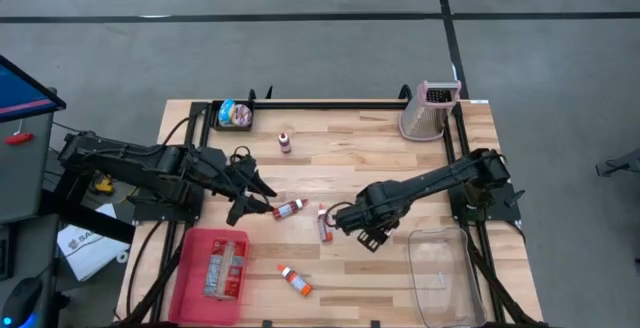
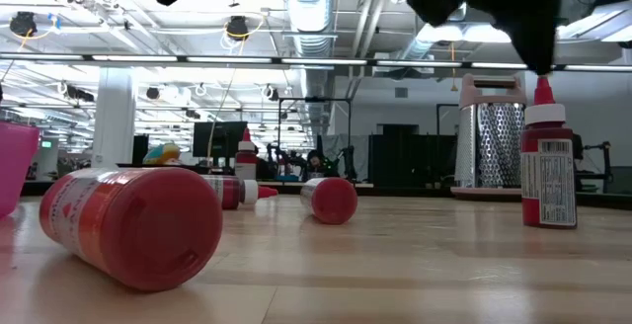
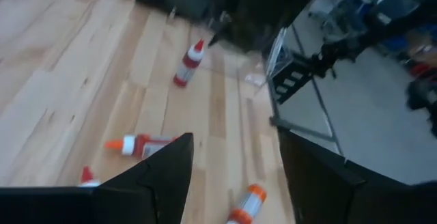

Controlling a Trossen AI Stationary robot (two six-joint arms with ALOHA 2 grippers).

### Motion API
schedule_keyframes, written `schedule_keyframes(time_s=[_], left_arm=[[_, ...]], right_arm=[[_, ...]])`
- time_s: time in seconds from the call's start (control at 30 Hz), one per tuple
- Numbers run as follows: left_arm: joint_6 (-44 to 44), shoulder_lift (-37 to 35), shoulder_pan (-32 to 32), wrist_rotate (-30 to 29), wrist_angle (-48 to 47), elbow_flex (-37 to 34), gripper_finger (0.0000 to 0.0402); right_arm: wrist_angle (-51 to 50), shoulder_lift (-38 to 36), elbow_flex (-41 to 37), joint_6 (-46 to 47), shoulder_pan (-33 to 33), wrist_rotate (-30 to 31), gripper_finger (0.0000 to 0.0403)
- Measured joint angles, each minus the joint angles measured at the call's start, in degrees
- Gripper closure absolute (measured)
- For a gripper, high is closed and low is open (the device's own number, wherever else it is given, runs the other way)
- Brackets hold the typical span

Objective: Pick & Place Food Item
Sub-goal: Put the right red food coloring bottle into the transparent bin

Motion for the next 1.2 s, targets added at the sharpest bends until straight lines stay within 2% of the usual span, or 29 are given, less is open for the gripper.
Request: schedule_keyframes(time_s=[0.23, 0.5, 0.67, 0.83, 1.1, 1.2], left_arm=[[-1.8, 0.4, 0.0, 0.0, 0.4, 0.0, 0.0187], [-2.9, 0.3, 0.0, -0.2, 0.5, 0.0, 0.0187], [-3.3, 0.3, 0.0, -0.3, 0.5, 0.0, 0.0188], [-3.3, 0.3, 0.0, -0.3, 0.5, 0.0, 0.0188], [-3.3, 0.3, 0.0, -0.2, 0.5, 0.0, 0.0188], [-3.2, 0.3, 0.0, -0.2, 0.5, 0.0, 0.0188]], right_arm=[[10.8, -2.4, -8.1, 1.5, 1.5, -1.9, 0.0138], [17.4, -2.6, -13.3, 2.4, 1.7, -1.8, 0.0138], [18.0, -2.6, -14.2, 3.6, 1.9, -0.7, 0.0147], [18.2, -2.6, -14.2, 3.2, 1.8, 0.7, 0.0189], [18.2, -2.7, -14.1, 3.9, 1.7, 1.3, 0.0286], [18.1, -2.8, -14.1, 4.8, 1.8, 1.0, 0.0300]])
